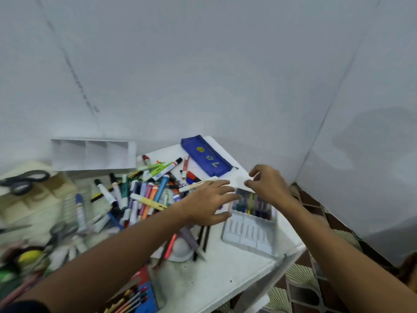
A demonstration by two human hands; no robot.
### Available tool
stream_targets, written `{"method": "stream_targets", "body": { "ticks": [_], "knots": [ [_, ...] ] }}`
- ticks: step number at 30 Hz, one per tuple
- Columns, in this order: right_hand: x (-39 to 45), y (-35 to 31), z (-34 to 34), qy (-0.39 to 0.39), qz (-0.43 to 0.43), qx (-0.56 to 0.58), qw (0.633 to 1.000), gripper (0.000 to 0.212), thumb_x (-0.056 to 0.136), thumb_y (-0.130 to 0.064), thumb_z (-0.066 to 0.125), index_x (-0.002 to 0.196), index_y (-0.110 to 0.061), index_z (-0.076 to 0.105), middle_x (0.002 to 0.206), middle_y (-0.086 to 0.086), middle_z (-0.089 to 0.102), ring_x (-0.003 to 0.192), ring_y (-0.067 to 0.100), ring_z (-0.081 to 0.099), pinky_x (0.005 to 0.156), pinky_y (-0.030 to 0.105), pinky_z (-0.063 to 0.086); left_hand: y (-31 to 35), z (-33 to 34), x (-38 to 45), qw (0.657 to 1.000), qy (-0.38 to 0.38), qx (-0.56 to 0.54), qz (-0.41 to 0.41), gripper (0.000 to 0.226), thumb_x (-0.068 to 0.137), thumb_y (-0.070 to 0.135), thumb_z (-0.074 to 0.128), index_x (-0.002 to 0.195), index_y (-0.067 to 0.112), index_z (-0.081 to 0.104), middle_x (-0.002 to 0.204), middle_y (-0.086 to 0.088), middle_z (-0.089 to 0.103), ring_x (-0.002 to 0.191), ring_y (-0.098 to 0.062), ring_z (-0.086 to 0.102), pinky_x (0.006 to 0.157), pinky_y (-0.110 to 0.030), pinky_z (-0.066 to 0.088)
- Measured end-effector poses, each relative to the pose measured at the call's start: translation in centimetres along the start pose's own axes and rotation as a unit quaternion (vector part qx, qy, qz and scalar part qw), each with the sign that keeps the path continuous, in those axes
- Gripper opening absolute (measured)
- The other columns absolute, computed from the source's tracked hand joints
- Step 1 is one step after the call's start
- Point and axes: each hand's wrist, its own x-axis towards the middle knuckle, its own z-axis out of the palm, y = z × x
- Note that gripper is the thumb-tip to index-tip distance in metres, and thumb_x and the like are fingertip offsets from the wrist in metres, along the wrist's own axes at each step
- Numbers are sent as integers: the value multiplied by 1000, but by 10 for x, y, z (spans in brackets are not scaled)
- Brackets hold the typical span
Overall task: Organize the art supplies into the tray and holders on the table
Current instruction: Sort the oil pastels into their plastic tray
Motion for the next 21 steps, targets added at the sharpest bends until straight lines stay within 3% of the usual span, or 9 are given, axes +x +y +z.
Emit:
{"method": "stream_targets", "body": {
  "ticks": [4, 8, 12, 18, 21],
  "knots": [
    [-2, -76, 41, -36, -99, 36, 994, 13, 78, -26, 71, 87, -24, 63, 79, -9, 63, 77, 17, 59, 61, 27, 39, -30, -42, -70, 996, 54, 15, -64, 42, 82, 23, 70, 119, 5, 65, 120, -15, 64, 116, -35, 56, 94, -47, 46],
    [-19, -158, 91, -98, -211, 59, 971, 10, 77, -23, 71, 80, -23, 62, 73, -7, 63, 73, 17, 60, 59, 29, 43, -45, -76, -161, 984, 63, 46, -158, 36, 85, 24, 69, 115, 3, 67, 115, -17, 65, 110, -34, 60, 89, -46, 49],
    [-47, -228, 141, -164, -316, 74, 932, 7, 75, -14, 68, 81, -19, 66, 74, -1, 66, 72, 21, 62, 68, 36, 51, -40, -101, -255, 959, 65, 58, -268, 33, 88, 24, 67, 113, 3, 67, 115, -16, 65, 109, -34, 58, 91, -46, 47],
    [-84, -291, 194, -244, -422, 53, 871, 11, 83, -15, 67, 93, -14, 73, 79, -1, 65, 76, 19, 61, 71, 33, 50, -16, -123, -355, 913, 70, 80, -393, 33, 85, 20, 69, 113, 3, 69, 111, -15, 66, 106, -34, 60, 92, -45, 48],
    [-98, -307, 212, -298, -475, 34, 828, 15, 83, -7, 64, 95, -11, 74, 85, 2, 69, 79, 18, 62, 73, 32, 52, -8, -125, -389, 894, 56, 59, -440, 37, 89, 26, 65, 120, 7, 66, 119, -11, 64, 114, -27, 55, 99, -41, 44]
  ]
}}
